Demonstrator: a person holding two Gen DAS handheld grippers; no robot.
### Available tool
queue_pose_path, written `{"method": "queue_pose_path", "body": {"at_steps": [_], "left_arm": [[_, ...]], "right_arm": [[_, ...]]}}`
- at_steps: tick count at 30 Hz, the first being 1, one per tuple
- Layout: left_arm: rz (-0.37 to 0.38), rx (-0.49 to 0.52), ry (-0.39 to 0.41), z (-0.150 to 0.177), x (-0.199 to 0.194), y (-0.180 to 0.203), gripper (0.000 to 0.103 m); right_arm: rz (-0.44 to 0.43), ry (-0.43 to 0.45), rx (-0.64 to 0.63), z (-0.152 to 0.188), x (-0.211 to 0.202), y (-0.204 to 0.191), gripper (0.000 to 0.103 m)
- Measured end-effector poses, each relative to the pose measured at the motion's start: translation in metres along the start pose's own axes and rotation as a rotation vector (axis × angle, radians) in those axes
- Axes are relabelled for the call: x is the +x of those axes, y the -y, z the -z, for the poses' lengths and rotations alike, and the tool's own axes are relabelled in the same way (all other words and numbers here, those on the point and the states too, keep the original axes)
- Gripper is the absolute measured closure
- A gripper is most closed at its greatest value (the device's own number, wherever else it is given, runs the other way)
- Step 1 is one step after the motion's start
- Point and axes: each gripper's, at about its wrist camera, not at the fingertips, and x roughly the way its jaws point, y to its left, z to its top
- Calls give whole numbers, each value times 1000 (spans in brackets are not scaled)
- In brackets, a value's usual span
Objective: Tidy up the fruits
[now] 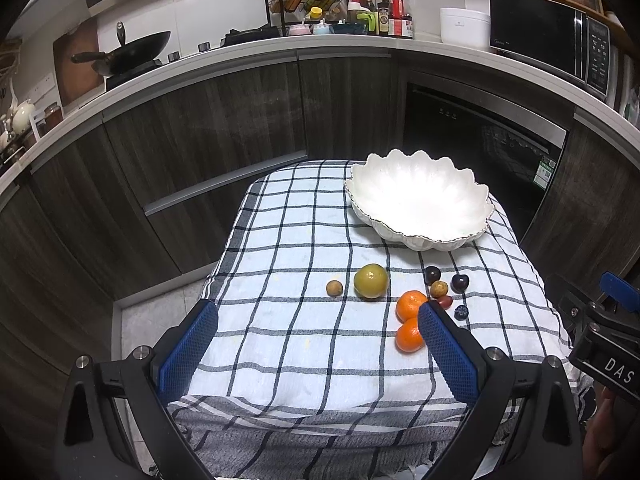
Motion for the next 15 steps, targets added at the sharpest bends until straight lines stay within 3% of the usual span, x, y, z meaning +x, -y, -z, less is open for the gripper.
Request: {"method": "queue_pose_path", "body": {"at_steps": [15], "left_arm": [[1, 8, 12, 1, -2, 2, 0]], "right_arm": [[-6, 20, 5, 0, -3, 2, 0]]}}
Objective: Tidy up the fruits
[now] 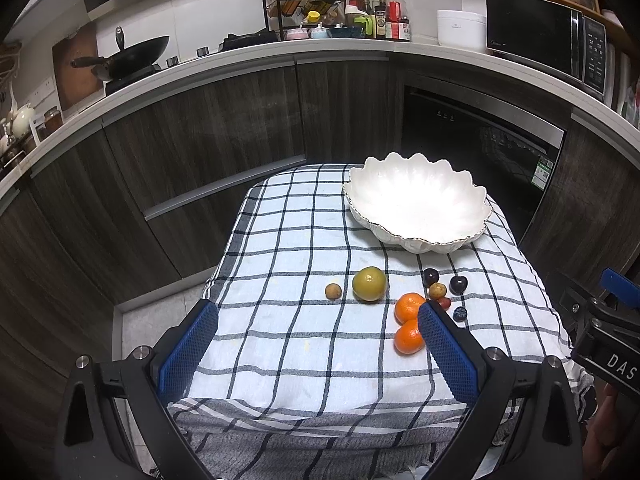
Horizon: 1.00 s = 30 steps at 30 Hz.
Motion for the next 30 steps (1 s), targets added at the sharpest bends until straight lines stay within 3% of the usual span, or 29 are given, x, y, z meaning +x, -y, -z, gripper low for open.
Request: {"method": "queue_pose_path", "body": {"at_steps": [30], "left_arm": [[-9, 43, 6, -4, 14, 4, 0]], "right_arm": [[0, -20, -4, -2, 11, 1, 0]]}}
